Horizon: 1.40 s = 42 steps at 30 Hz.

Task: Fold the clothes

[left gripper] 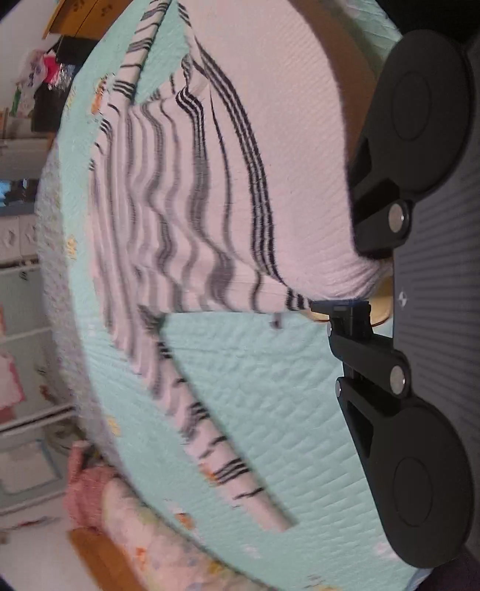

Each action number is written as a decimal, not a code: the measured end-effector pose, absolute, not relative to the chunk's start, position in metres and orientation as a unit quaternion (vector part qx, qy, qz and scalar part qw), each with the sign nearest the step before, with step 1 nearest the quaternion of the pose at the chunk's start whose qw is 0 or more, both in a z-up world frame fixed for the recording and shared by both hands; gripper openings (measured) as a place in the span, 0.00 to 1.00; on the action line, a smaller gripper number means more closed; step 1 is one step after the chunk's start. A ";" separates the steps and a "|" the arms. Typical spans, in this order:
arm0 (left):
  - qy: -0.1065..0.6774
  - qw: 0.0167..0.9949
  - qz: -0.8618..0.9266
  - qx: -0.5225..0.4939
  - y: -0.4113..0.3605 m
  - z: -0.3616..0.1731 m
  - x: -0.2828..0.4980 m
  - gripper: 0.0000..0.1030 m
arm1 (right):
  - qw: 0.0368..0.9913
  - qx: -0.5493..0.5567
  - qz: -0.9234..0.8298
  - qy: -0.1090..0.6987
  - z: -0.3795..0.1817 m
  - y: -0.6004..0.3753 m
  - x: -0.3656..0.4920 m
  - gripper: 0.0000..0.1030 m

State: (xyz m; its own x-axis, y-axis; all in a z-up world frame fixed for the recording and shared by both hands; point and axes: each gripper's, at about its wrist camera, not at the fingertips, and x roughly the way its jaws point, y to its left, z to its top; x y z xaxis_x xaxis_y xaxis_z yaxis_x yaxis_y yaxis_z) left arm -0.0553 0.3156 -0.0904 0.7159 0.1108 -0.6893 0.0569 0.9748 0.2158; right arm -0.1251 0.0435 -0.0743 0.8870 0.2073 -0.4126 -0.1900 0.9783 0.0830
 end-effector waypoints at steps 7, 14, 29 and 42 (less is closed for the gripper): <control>0.400 0.903 -0.010 0.156 0.301 -0.110 -0.053 0.07 | 0.971 0.003 0.068 0.231 -0.073 0.024 -0.145 0.00; 0.440 0.884 -0.006 0.156 0.299 -0.159 -0.062 0.10 | 0.954 0.004 0.118 0.277 -0.109 0.031 -0.132 0.16; 0.424 0.903 0.001 0.069 0.321 -0.124 -0.047 0.03 | 0.893 -0.272 0.232 0.275 -0.159 0.137 -0.150 0.68; 0.410 0.911 -0.011 0.053 0.319 -0.098 -0.048 0.03 | 0.896 -0.254 0.304 0.199 -0.148 0.223 -0.134 0.81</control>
